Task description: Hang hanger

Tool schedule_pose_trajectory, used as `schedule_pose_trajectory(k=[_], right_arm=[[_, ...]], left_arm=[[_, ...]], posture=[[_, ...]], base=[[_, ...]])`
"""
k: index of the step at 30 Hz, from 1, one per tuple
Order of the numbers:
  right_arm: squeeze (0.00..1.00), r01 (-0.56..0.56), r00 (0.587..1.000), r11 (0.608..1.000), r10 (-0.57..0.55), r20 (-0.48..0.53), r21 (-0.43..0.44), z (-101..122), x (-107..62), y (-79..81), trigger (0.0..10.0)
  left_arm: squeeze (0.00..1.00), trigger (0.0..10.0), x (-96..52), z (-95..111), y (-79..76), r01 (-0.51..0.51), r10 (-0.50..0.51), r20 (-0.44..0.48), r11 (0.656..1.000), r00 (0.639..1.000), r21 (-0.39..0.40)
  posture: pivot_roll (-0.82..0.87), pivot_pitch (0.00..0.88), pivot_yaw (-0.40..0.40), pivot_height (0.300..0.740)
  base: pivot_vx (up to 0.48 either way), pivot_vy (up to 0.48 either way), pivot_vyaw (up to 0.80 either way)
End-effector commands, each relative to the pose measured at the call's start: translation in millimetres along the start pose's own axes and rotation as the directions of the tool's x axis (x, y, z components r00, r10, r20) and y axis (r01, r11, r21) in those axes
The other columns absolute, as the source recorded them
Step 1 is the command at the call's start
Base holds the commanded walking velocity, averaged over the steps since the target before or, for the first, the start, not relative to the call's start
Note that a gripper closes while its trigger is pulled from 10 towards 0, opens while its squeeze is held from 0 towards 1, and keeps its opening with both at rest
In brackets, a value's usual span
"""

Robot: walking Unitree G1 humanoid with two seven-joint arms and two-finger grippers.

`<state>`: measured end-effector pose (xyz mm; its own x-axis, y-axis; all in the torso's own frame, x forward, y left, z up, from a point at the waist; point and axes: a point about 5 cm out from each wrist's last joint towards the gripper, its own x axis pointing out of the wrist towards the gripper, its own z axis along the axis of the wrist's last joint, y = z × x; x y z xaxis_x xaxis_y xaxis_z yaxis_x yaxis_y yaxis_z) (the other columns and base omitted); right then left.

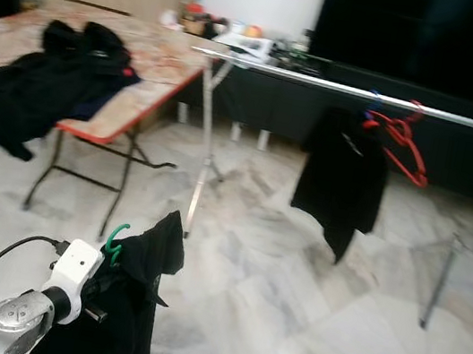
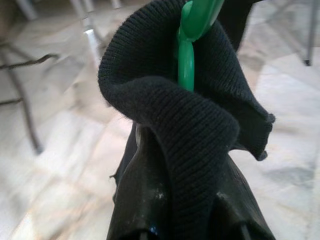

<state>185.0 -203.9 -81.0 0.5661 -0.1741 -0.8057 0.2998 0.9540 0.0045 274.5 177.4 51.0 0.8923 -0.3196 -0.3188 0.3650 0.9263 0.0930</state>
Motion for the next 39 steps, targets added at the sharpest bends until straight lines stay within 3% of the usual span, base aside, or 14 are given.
schedule_pose_trajectory(k=[1, 6, 29, 39], right_arm=[[0.00, -0.001, 1.000, 1.000, 0.001, -0.001, 0.013, -3, -0.6, 1.0, 10.0], [0.00, -0.006, 1.000, 1.000, 0.006, -0.001, 0.014, -4, -0.7, 0.8, 10.0], [0.00, -0.018, 1.000, 0.999, 0.017, -0.012, -0.030, -6, -1.1, 1.6, 10.0], [0.00, -0.002, 1.000, 1.000, 0.002, -0.012, 0.002, -8, -1.3, -0.8, 10.0]], left_arm=[[0.00, 10.0, 0.9, 4, 0.8, 0.005, -0.006, 0.024, 1.000, 1.000, 0.019], [0.00, 10.0, 0.5, 5, 0.1, 0.012, -0.012, 0.024, 1.000, 1.000, 0.019], [0.00, 10.0, 1.6, 6, -8.3, 0.054, -0.055, 0.022, 0.998, 0.998, 0.019], [0.00, 10.0, 2.5, 8, -13.0, 0.080, -0.081, 0.026, 0.996, 0.996, 0.030]], posture=[[0.08, 0.000, -0.003, 0.740], [0.08, 0.000, -0.002, 0.740], [0.09, 0.000, -0.006, 0.740], [0.09, 0.000, -0.006, 0.740]], base=[[0.000, 0.000, 0.00], [0.000, 0.000, 0.00], [0.284, 0.000, 0.00], [0.343, 0.000, 0.00]])
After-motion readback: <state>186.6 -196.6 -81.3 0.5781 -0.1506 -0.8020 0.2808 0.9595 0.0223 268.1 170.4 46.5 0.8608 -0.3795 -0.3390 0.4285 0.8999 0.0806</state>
